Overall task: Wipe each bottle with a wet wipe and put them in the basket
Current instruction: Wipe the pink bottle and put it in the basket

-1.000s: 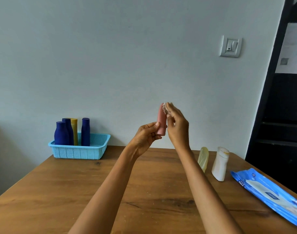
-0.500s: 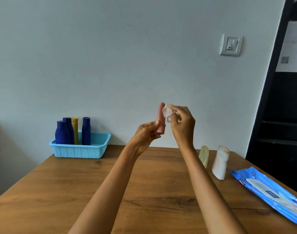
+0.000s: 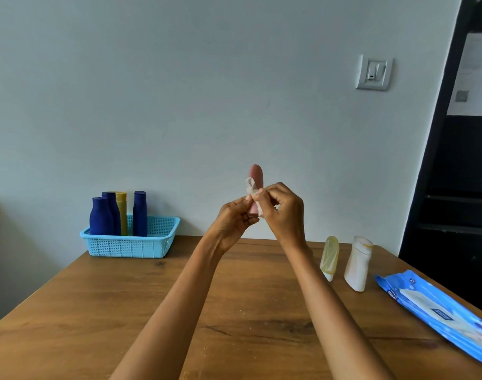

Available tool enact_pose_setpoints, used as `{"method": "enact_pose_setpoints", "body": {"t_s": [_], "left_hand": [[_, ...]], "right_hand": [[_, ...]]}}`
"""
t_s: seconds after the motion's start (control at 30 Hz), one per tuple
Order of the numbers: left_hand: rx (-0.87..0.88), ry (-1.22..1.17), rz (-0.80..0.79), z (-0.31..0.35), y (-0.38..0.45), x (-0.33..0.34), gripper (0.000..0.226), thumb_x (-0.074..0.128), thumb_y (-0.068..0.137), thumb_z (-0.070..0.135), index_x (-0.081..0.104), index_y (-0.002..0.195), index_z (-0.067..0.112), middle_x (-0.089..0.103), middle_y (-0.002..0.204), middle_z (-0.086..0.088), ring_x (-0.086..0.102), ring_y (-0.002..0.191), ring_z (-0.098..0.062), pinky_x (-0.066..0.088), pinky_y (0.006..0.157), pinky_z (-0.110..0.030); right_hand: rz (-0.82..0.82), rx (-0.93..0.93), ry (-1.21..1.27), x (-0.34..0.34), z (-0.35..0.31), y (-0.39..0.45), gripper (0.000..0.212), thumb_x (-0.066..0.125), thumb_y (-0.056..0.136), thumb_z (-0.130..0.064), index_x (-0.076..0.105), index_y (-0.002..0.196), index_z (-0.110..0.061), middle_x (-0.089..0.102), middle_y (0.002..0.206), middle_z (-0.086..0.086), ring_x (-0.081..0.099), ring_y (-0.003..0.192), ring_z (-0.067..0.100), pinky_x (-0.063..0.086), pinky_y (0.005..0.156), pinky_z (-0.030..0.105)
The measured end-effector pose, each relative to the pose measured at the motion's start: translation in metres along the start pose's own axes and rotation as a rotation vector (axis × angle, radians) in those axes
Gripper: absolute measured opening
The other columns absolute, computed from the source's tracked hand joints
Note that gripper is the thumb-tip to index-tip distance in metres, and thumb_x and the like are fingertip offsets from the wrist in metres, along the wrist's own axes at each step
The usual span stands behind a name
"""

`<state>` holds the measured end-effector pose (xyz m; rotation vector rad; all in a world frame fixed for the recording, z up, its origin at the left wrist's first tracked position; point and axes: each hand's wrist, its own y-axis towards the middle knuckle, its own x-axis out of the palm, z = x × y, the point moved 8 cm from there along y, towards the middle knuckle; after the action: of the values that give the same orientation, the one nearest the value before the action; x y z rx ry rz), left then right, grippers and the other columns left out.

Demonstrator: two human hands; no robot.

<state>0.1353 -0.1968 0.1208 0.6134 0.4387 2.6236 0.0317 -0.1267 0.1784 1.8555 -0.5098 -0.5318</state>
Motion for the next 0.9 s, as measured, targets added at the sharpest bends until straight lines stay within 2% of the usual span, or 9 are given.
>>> {"method": "enact_pose_setpoints", "body": {"t_s": [0.1,0.17,0.23,0.3,0.43,0.53,0.67,0.8,0.9], "left_hand": [[-0.066,-0.068,-0.046,-0.005,-0.003,0.006,0.024,0.043,0.098,0.018,0.064,0.098,0.006,0.069,0.084,-0.005,0.063,0.076,-0.016,0.052,0.069,-0.024],[-0.096,-0.122,-0.051,-0.008,-0.005,0.01,0.023,0.043,0.096,0.018,0.063,0.097,0.007,0.071,0.081,-0.005,0.065,0.072,-0.016,0.054,0.065,-0.024],[-0.105,-0.163,-0.048,-0.009,-0.006,0.011,0.022,0.049,0.089,0.02,0.063,0.099,0.007,0.069,0.08,-0.007,0.065,0.07,-0.016,0.054,0.065,-0.024],[-0.11,-0.205,-0.033,-0.009,-0.005,0.008,0.027,0.052,0.086,0.022,0.062,0.106,0.005,0.068,0.085,-0.009,0.064,0.073,-0.018,0.054,0.065,-0.025],[-0.098,-0.229,-0.001,-0.009,-0.003,-0.003,0.026,0.047,0.093,0.022,0.059,0.11,0.005,0.065,0.091,-0.011,0.061,0.077,-0.019,0.055,0.064,-0.025],[-0.08,-0.18,0.015,-0.01,-0.003,-0.006,0.023,0.047,0.094,0.02,0.061,0.106,0.005,0.065,0.089,-0.01,0.064,0.074,-0.016,0.054,0.065,-0.024],[-0.054,-0.002,0.045,-0.01,0.001,-0.006,0.022,0.051,0.094,0.018,0.061,0.108,0.004,0.065,0.094,-0.007,0.06,0.075,-0.013,0.051,0.067,-0.021],[-0.003,0.101,0.087,-0.007,0.002,-0.005,0.027,0.058,0.09,0.011,0.059,0.116,0.004,0.064,0.093,-0.006,0.057,0.078,-0.013,0.048,0.068,-0.021],[0.078,0.129,0.161,0.007,0.002,-0.009,0.028,0.064,0.085,0.01,0.059,0.112,0.011,0.068,0.096,-0.005,0.063,0.081,-0.014,0.05,0.072,-0.024]], "right_hand": [[0.093,0.095,0.103,-0.006,0.012,0.003,0.026,0.052,0.086,-0.025,0.07,0.087,-0.007,0.065,0.095,0.0,0.063,0.084,0.012,0.053,0.066,0.029],[0.06,0.146,0.149,-0.001,0.018,0.004,0.029,0.053,0.089,-0.018,0.065,0.114,-0.01,0.057,0.119,-0.002,0.057,0.108,0.009,0.051,0.082,0.019],[-0.018,0.154,0.142,0.005,0.02,0.004,0.034,0.054,0.092,-0.011,0.059,0.125,-0.013,0.051,0.128,-0.005,0.05,0.119,0.006,0.045,0.09,0.011],[-0.058,0.145,0.135,0.007,0.02,0.004,0.03,0.054,0.093,-0.008,0.064,0.12,-0.014,0.058,0.121,-0.005,0.056,0.112,0.007,0.046,0.086,0.011],[-0.074,0.182,0.112,0.005,0.021,0.004,0.013,0.063,0.086,-0.008,0.075,0.089,-0.01,0.066,0.085,0.003,0.062,0.073,0.016,0.047,0.06,0.017],[-0.123,0.228,0.072,0.005,0.025,0.003,0.015,0.064,0.084,-0.011,0.072,0.074,-0.004,0.067,0.076,0.005,0.061,0.066,0.018,0.046,0.053,0.024],[0.074,0.236,0.04,-0.01,0.028,0.007,0.012,0.056,0.089,-0.006,0.066,0.095,-0.008,0.068,0.096,0.005,0.063,0.084,0.015,0.045,0.062,0.009],[-0.06,0.245,0.026,0.005,0.028,0.009,0.035,0.052,0.093,-0.006,0.054,0.128,-0.011,0.06,0.117,0.002,0.055,0.099,0.007,0.04,0.071,-0.003],[-0.109,0.249,0.001,0.011,0.027,0.002,0.032,0.055,0.093,-0.012,0.059,0.124,-0.009,0.064,0.111,0.003,0.057,0.093,0.006,0.042,0.068,-0.001]]}}
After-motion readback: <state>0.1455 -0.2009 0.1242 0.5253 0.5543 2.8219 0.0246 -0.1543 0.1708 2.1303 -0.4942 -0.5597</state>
